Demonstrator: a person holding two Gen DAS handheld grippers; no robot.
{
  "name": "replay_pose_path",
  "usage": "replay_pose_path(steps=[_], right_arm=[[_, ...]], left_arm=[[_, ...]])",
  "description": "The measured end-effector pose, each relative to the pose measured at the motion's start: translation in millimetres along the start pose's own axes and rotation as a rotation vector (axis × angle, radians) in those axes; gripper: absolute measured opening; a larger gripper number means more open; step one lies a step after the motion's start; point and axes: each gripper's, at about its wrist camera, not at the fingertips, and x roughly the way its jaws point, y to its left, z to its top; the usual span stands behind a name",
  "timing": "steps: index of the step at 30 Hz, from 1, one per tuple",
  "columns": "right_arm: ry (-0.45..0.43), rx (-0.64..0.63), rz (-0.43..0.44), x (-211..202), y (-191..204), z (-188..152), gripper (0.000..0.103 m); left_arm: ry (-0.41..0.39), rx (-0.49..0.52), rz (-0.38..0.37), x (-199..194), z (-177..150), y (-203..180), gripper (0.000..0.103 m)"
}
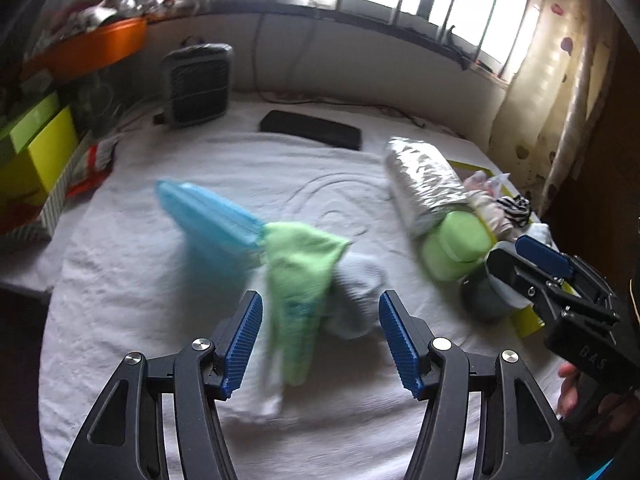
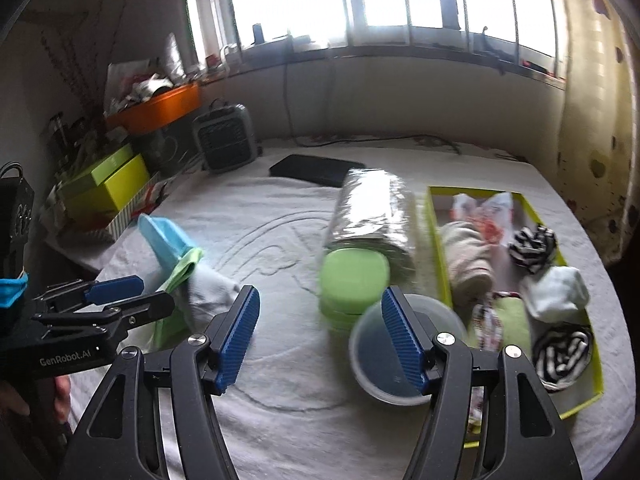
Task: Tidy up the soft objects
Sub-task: 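Withdraw both tools from the box toward the remaining pile, then grasp the light green printed cloth with the right tool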
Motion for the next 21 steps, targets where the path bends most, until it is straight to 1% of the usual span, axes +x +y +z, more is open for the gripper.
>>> replay_pose_path(steps=[4, 8, 14, 17, 21], right_arm=[[0.013, -0.024, 0.025, 9, 12, 2, 0.064], [0.03, -0.058, 0.045, 18, 23, 3, 0.064], [0.058, -0.091, 0.067, 31, 37, 5, 0.065], [0.072, -0.099, 0.076, 35, 41, 5, 0.065], [0.082, -0.096, 0.095, 38, 44, 7, 0.065]], left_arm=[[0.01, -0.025, 0.005, 1, -6, 19, 0.062], [0.042, -0.044, 0.008, 7, -14, 36, 0.063], [0.071, -0.048, -0.037, 16, -20, 40, 0.063], [0.093, -0.049, -0.022, 25, -23, 41, 0.063], [0.11, -0.07, -0.035, 29, -25, 47, 0.063]])
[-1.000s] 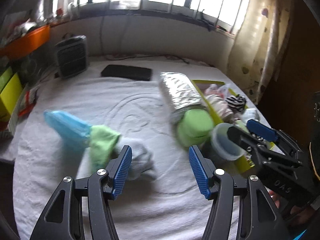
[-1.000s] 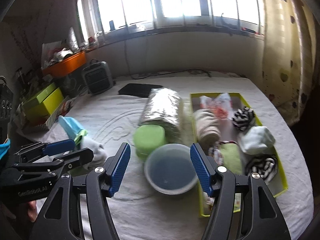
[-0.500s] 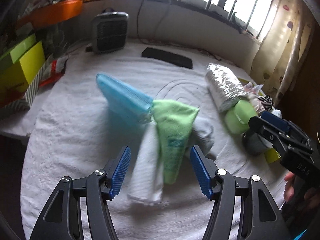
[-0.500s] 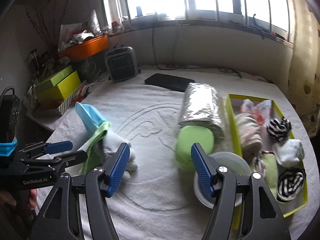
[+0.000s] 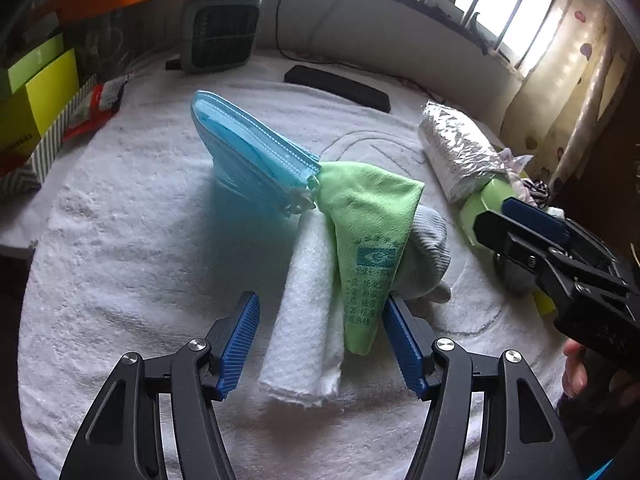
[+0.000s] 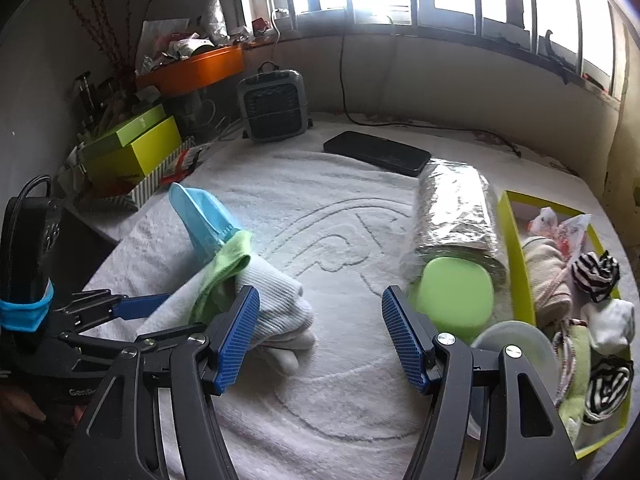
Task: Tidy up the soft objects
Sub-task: 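Grasp the light green printed cloth with the right tool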
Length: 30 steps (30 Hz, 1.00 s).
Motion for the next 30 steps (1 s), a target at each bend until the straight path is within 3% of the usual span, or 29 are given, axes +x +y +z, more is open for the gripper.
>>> replay_pose_path(steps=[12, 26, 28, 29, 30], right_arm=[[0.008, -0.009, 0.161, 18, 31, 17, 0.065], [0.065, -0.029, 0.18, 51, 50, 25, 0.064], [0.058, -0.034, 0.179, 52, 52, 25, 0.055], [0.057, -0.039, 0.174, 52, 52, 25, 0.044], [0.057, -0.044, 0.17, 53, 53, 25, 0.041]], left_arm=[[0.008, -0.026, -0.009, -6, -12, 14, 0.063], [0.016, -0.043, -0.03, -8, -18, 20, 0.063], [0.016, -0.044, -0.03, -8, -18, 20, 0.063], [0.016, -0.044, -0.032, -8, -18, 20, 0.063], [0.016, -0.044, -0.032, -8, -18, 21, 0.063]])
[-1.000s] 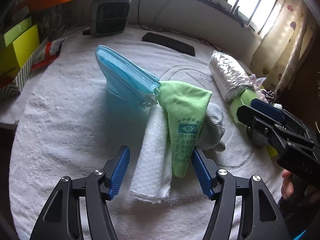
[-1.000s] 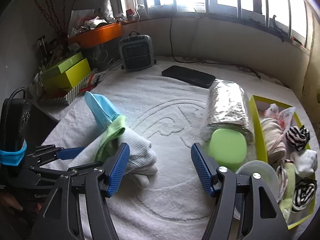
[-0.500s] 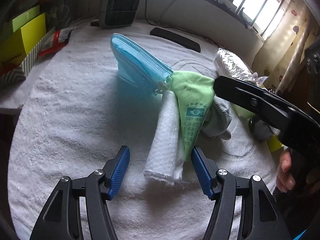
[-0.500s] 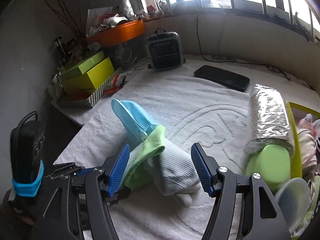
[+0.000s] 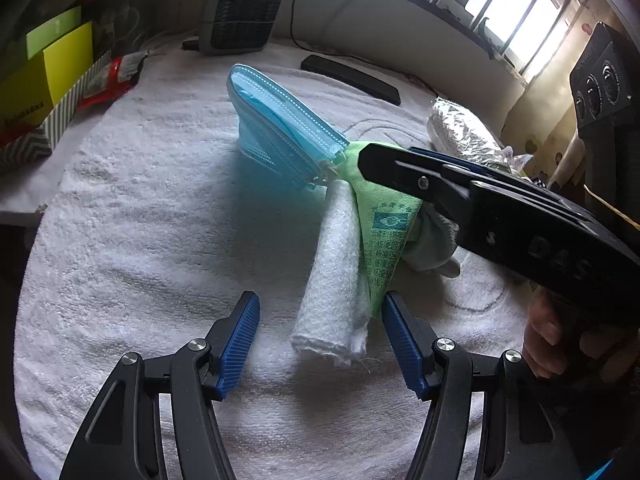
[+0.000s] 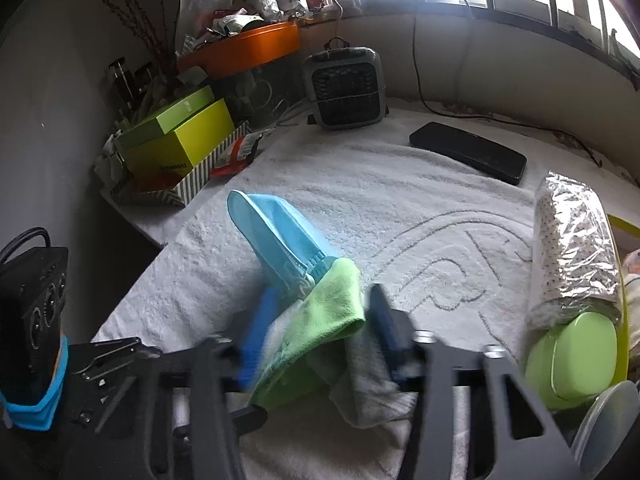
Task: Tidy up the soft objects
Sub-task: 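Grasp the light green printed cloth with the right tool, then grasp the white rolled towel with the left tool while the right tool holds the green cloth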
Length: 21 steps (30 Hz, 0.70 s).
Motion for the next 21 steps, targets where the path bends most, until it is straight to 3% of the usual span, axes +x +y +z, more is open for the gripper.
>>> replay_pose_path(steps=[3, 6, 8, 21], right_arm=[[0.006, -0.015, 0.001, 2, 2, -1, 0.03], [0.0, -0.03, -0.007, 0, 4, -1, 0.011], [-0.01, -0.032, -0.001, -3, 4, -2, 0.006], [-0.117, 0.004, 0.01, -44, 0, 1, 0.004]], left_arm=[[0.001, -0.004, -0.003, -1, 0, 2, 0.063], [0.0, -0.003, -0.004, -1, 0, 2, 0.063], [0.0, -0.005, -0.006, -2, 0, 2, 0.063], [-0.004, -0.005, -0.003, -5, 1, 3, 0.063]])
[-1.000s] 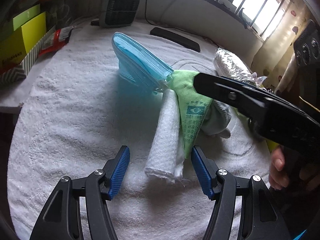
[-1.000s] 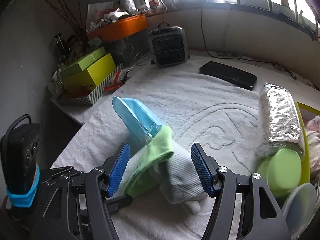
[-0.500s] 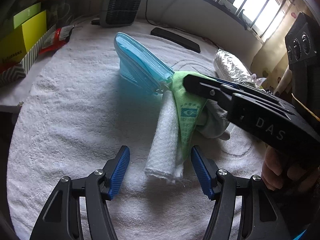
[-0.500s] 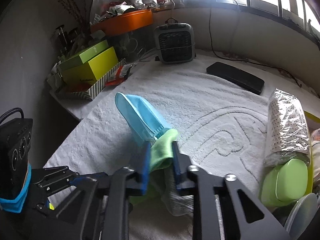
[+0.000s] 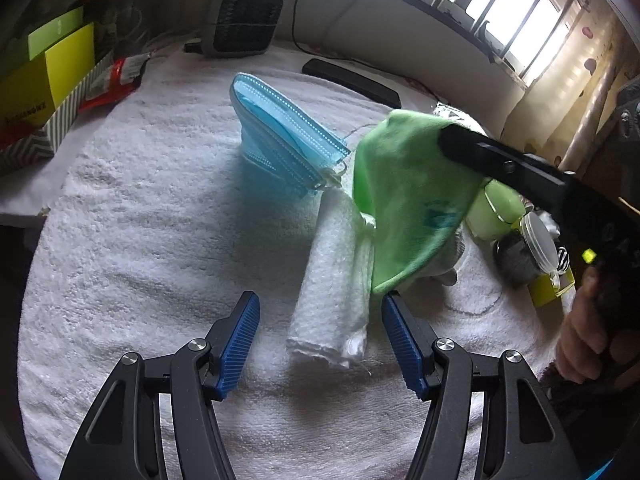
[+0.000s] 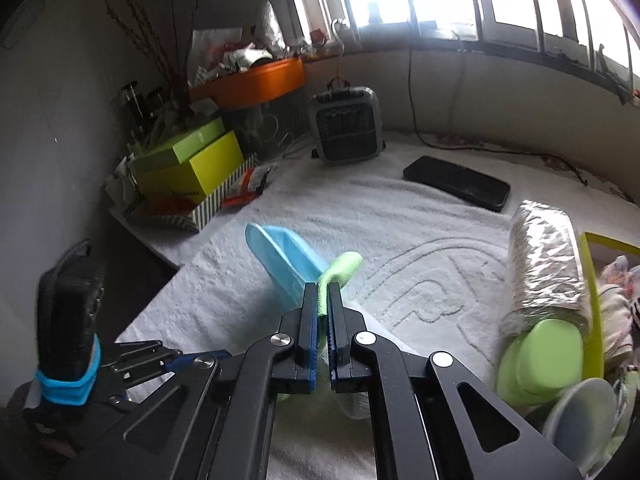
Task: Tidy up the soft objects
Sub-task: 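Grasp the white rolled towel with the left tool while the right tool holds the green cloth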
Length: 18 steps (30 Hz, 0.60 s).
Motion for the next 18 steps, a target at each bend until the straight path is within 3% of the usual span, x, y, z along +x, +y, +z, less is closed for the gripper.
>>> replay_pose_path(steps=[8, 18], right_arm=[[-0.112, 0.039, -0.008, -43, -10, 10, 0.004], [-0.136, 0.066, -0.023, -61, -20, 2, 0.004]], left_arm=[[-0.005, 0.0, 0.011, -1, 2, -1, 0.063], [0.007, 0.02, 0.037, 14, 13, -7, 0.063]])
